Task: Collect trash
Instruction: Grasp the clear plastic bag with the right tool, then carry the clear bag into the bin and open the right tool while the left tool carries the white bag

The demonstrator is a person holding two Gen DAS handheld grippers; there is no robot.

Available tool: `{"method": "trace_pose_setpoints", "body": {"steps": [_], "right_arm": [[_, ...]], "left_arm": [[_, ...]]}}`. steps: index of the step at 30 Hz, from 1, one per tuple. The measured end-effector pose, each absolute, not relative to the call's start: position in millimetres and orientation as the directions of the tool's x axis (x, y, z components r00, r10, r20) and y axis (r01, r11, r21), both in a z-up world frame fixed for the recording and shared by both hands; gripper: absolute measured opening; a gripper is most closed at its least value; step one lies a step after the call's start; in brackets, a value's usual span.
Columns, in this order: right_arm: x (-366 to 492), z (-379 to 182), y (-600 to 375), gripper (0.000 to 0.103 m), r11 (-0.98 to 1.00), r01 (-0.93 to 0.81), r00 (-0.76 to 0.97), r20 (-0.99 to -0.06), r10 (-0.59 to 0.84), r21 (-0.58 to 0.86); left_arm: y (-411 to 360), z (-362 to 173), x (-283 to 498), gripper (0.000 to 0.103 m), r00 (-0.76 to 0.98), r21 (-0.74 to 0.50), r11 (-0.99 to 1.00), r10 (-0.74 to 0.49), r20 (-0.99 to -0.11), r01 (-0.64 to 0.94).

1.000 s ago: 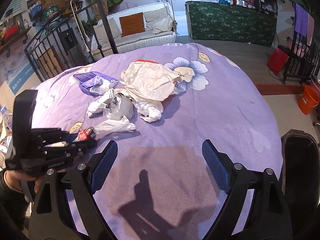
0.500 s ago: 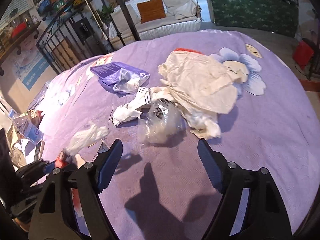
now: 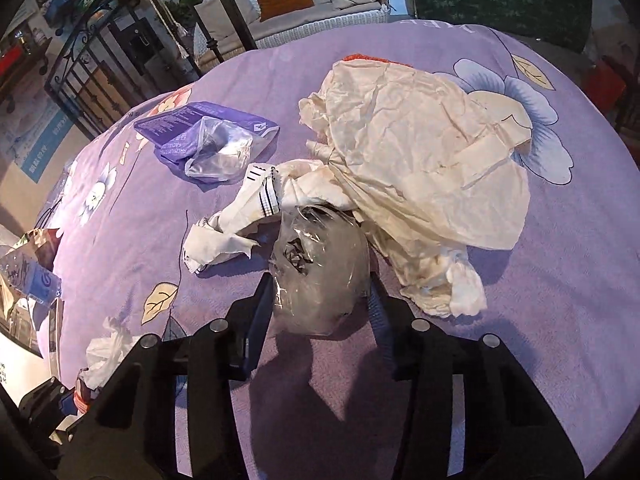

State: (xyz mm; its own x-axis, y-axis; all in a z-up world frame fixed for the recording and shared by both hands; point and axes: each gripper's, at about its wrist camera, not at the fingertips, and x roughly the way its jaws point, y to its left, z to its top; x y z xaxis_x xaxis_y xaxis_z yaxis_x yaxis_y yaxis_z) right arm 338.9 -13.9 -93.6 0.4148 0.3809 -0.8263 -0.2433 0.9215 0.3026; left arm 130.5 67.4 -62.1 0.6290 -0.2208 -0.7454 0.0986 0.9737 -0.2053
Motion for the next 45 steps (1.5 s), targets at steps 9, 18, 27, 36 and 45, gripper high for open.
{"method": "trace_pose_setpoints", "body": {"steps": [9, 18, 27, 36, 45], "right_arm": [[322.7, -86.2, -25.5, 0.037, 0.905, -0.237, 0.418, -0.803, 0.424, 0.354], [284.7, -75.0, -45.8, 0.037, 0.886, -0.269, 0.429, -0.776, 0.462, 0.379], [229.2, -58.6, -75.6, 0.037, 0.9, -0.28, 0.515, -0.739, 0.434, 0.334], [190.5, -48.9, -137.2, 0.037, 0.917, -0.19, 0.585, -0.71, 0.393, 0.351], [157.0, -41.0, -230.7, 0.037, 0.945, 0.001, 0.67, -0.702, 0.243, 0.328]], "left_arm": [[66.5, -61.5, 126.7, 0.025, 0.632, -0.211, 0.973, -0.222, -0.742, 0.094], [56.6, -61.4, 117.1, 0.025, 0.625, -0.223, 0.97, -0.234, -0.745, 0.097], [34.9, -56.6, 109.0, 0.025, 0.633, -0.231, 0.964, -0.262, -0.728, 0.133], [-3.4, -52.1, 104.0, 0.025, 0.623, -0.235, 0.947, -0.32, -0.714, 0.218], [-56.2, -42.8, 106.7, 0.025, 0.595, -0.241, 0.908, -0.407, -0.693, 0.342]]}}
